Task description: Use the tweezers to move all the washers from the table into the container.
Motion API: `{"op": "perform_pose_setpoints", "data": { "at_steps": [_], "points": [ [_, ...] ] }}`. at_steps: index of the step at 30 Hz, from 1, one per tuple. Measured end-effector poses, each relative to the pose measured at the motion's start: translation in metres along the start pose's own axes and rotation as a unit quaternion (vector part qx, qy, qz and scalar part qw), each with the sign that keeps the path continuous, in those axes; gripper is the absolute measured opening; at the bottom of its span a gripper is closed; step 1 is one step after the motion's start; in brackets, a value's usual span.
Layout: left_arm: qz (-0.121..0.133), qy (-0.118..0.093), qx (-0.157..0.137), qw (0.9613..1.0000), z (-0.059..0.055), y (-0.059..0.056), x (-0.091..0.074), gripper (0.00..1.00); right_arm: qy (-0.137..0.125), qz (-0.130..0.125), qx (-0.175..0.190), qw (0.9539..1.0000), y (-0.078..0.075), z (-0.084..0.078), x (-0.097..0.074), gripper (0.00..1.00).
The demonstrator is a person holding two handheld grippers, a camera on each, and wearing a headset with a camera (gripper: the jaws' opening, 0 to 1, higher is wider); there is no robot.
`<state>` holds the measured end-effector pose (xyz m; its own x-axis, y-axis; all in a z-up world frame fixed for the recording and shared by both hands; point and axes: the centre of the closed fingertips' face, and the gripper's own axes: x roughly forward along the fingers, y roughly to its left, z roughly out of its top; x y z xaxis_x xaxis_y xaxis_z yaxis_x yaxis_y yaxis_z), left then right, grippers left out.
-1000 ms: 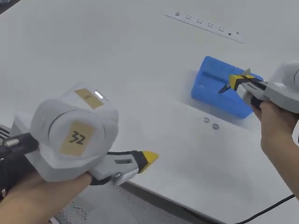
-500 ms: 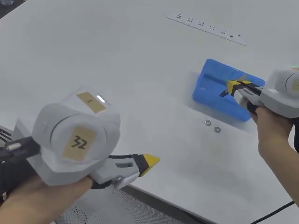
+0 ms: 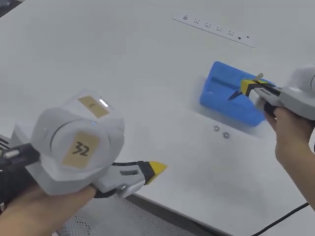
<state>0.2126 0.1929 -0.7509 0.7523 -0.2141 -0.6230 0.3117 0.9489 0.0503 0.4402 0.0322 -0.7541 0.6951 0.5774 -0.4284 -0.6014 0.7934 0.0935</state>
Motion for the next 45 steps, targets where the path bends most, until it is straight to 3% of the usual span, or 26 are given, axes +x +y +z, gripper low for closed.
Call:
{"op": "perform_pose_setpoints", "data": {
  "at_steps": [2,6,14,29,45],
  "points": [
    [0.001,0.000,0.001,1.0000,0.000,0.000,-0.001,0.98,-0.015,0.004,0.009,0.9998,-0.001,0.007,-0.005,0.01],
    [-0.001,-0.001,-0.002,1.0000,0.000,-0.001,0.000,0.98,-0.025,0.018,0.010,0.9995,0.014,0.009,-0.017,0.01],
    [-0.001,-0.002,0.000,1.0000,0.001,-0.002,0.001,0.98,-0.016,0.040,-0.004,0.9991,0.040,-0.009,-0.035,0.01],
    [-0.001,0.001,0.001,1.0000,-0.001,-0.002,0.001,0.98,0.033,0.054,-0.015,0.9979,0.048,-0.052,-0.031,0.01],
    [0.000,0.004,0.002,1.0000,-0.002,-0.001,0.000,0.97,0.047,0.061,-0.035,0.9964,0.061,-0.058,-0.028,0.01]
  ]
}}
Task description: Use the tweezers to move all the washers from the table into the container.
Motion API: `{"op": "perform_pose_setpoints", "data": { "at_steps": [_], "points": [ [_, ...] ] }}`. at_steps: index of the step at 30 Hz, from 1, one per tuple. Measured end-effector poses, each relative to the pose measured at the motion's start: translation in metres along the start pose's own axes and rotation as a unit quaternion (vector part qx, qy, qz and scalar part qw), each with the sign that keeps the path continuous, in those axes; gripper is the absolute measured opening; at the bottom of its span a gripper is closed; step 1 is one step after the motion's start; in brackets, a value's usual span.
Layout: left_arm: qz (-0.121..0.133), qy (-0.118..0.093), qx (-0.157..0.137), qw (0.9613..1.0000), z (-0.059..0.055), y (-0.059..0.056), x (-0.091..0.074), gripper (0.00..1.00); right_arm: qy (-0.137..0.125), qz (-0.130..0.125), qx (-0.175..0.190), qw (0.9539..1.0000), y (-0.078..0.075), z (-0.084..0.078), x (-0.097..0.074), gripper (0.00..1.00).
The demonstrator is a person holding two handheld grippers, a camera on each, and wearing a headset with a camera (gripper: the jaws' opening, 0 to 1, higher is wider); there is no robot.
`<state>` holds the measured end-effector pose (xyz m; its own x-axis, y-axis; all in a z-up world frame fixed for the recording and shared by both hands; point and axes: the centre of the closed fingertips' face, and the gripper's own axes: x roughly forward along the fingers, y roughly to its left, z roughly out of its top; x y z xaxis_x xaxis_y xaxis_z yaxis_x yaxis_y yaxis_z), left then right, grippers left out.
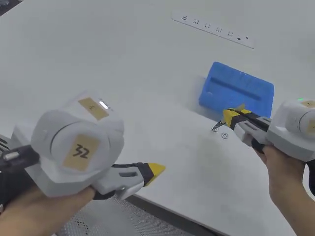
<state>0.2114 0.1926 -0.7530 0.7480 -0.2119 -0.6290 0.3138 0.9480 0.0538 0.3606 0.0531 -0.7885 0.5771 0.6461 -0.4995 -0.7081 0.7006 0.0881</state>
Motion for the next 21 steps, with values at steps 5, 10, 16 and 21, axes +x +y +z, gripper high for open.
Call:
{"op": "perform_pose_setpoints", "data": {
  "at_steps": [5,10,16,21],
  "points": [
    [-0.002,0.000,0.001,1.0000,0.0006,-0.0017,0.0002,0.97,0.001,0.004,-0.034,0.9994,0.0055,-0.0007,-0.0010,0.01],
    [-0.004,0.000,0.002,1.0000,0.0011,-0.0037,0.0009,0.97,-0.009,0.001,-0.045,0.9989,0.0056,-0.0014,-0.0020,0.00],
    [-0.005,0.002,0.002,1.0000,-0.0004,-0.0047,0.0013,0.97,-0.009,0.001,-0.056,0.9984,0.0049,-0.0024,-0.0023,0.00],
    [-0.004,0.002,0.002,1.0000,-0.0004,-0.0046,0.0015,0.98,-0.001,0.000,-0.054,0.9985,0.0032,-0.0037,-0.0030,0.00]
  ]
}}
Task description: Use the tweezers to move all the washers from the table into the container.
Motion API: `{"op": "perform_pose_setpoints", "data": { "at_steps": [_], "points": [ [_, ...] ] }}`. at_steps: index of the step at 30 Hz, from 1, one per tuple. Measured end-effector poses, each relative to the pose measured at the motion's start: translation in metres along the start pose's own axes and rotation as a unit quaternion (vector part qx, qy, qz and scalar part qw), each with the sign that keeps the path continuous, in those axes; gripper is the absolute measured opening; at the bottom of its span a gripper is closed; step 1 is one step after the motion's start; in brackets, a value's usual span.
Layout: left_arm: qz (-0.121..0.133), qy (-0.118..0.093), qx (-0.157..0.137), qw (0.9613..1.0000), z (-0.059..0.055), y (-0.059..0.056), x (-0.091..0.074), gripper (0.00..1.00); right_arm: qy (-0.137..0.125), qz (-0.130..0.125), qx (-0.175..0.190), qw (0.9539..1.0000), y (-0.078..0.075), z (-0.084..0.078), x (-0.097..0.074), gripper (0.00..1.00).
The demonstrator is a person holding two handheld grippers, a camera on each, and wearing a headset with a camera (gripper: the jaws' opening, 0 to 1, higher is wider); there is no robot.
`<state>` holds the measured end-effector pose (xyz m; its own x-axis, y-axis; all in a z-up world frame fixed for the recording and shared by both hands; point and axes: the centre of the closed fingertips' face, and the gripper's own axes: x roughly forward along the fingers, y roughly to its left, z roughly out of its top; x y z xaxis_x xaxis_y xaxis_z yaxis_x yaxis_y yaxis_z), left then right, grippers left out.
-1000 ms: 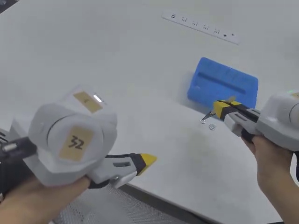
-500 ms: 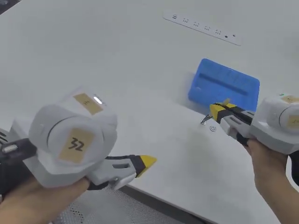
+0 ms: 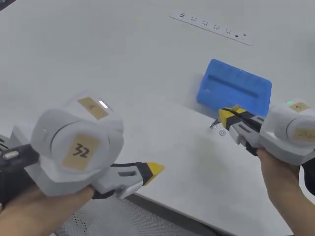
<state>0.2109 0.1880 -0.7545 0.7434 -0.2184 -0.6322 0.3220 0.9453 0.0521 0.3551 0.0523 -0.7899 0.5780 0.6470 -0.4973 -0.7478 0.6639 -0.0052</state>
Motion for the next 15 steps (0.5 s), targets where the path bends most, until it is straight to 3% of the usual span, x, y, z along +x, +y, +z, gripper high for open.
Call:
{"op": "perform_pose_setpoints", "data": {
  "at_steps": [6,15],
  "points": [
    [0.000,-0.001,0.002,1.0000,0.0012,0.0005,-0.0005,0.98,0.018,0.007,-0.017,0.9997,0.0023,0.0003,0.0015,0.00],
    [0.001,-0.005,-0.003,1.0000,0.0013,0.0018,-0.0015,0.98,0.015,0.015,0.002,0.9998,0.0016,0.0092,-0.0079,0.00]
  ]
}}
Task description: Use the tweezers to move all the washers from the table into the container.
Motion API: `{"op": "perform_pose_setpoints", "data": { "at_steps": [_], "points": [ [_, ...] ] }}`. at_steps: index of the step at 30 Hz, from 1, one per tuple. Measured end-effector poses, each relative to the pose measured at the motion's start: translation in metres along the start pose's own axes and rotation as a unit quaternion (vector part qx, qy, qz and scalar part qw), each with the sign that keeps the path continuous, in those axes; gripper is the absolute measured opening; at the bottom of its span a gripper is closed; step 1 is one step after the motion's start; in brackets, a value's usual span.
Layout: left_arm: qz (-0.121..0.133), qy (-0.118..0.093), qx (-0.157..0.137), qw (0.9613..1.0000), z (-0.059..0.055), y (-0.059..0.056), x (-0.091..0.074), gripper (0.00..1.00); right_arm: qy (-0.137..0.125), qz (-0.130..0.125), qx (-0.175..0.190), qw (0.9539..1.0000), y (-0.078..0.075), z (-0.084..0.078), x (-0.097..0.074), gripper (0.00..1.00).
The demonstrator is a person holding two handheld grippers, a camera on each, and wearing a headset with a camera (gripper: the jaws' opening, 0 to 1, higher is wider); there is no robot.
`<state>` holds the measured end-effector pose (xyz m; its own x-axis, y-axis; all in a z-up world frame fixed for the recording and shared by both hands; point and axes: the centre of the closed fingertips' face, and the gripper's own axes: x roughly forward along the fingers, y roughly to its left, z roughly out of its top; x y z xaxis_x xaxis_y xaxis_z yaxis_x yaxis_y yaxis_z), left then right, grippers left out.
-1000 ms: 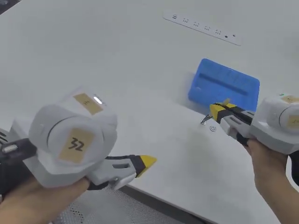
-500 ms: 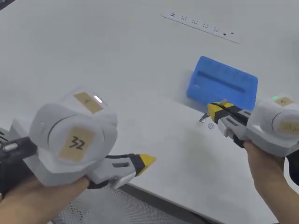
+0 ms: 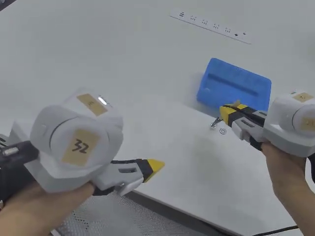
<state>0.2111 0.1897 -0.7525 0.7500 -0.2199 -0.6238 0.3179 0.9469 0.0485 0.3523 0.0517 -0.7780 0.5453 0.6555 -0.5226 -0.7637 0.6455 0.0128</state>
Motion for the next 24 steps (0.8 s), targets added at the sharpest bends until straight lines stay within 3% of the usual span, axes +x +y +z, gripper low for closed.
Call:
{"op": "perform_pose_setpoints", "data": {
  "at_steps": [5,12,15,24],
  "points": [
    [-0.002,-0.001,0.001,1.0000,0.001,-0.001,0.000,0.99,-0.007,0.003,0.009,0.9999,-0.002,0.009,-0.009,0.00],
    [-0.003,-0.001,-0.001,1.0000,0.001,-0.001,0.000,0.99,-0.032,-0.001,-0.010,0.9994,-0.013,0.034,-0.020,0.00],
    [-0.002,-0.002,0.002,1.0000,0.002,-0.001,0.000,0.99,-0.045,-0.011,-0.011,0.9989,-0.021,0.046,-0.023,0.00],
    [-0.003,-0.002,0.002,1.0000,0.002,0.000,0.000,0.99,-0.064,-0.046,-0.009,0.9969,-0.048,0.059,-0.021,0.00]
  ]
}}
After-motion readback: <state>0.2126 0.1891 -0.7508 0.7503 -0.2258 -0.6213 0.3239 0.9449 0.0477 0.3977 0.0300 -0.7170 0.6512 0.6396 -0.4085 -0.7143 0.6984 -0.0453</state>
